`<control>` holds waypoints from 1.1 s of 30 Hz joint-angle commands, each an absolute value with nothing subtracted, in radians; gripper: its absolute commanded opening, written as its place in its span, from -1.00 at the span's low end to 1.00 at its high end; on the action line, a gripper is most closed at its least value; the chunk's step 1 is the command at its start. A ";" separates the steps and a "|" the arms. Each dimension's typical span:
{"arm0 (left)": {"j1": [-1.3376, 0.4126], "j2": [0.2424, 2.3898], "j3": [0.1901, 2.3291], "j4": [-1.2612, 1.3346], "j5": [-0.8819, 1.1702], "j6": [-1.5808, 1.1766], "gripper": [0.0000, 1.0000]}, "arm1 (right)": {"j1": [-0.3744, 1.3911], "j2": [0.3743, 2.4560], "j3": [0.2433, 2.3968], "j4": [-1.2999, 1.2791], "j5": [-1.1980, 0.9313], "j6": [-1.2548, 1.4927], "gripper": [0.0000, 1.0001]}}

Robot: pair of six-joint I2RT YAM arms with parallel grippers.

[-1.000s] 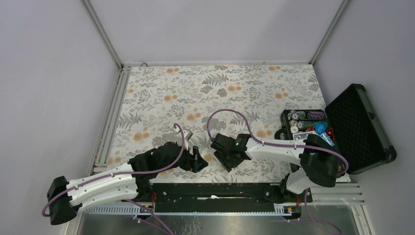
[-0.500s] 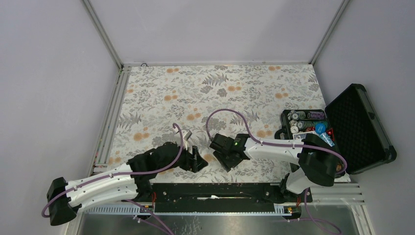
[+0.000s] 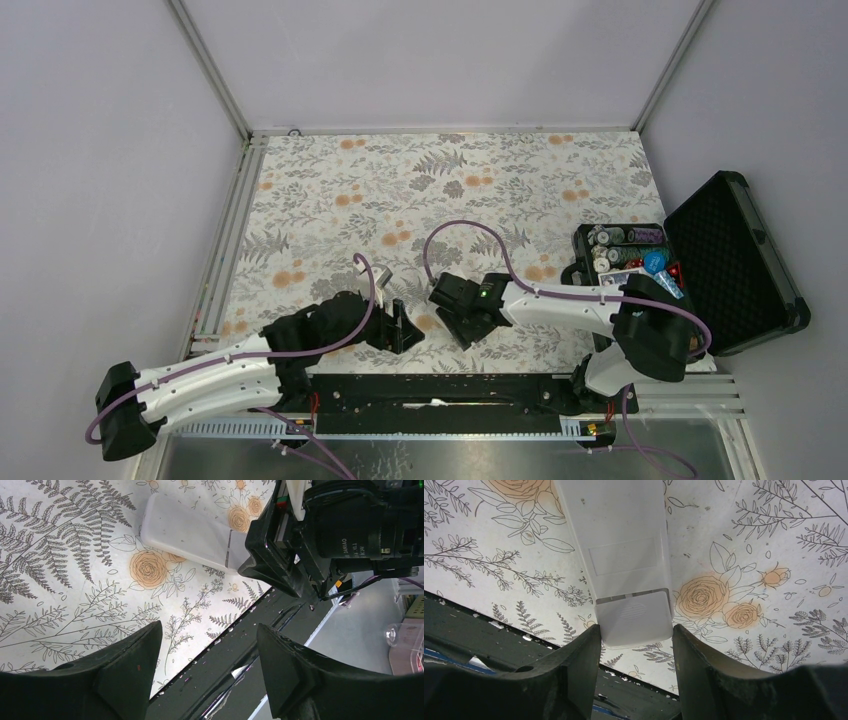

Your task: Load the batteries into the remote control

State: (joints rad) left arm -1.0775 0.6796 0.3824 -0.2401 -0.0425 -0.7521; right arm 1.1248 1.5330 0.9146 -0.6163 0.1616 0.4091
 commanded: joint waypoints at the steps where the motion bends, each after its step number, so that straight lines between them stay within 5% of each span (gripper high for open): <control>1: -1.079 0.670 0.385 -0.197 -0.058 -0.747 0.47 | 1.130 1.481 0.910 -0.606 0.193 0.435 -0.68; 33: -1.080 0.687 0.393 -0.187 -0.051 -0.744 0.47 | 1.129 1.536 0.926 -0.631 0.223 0.444 -0.70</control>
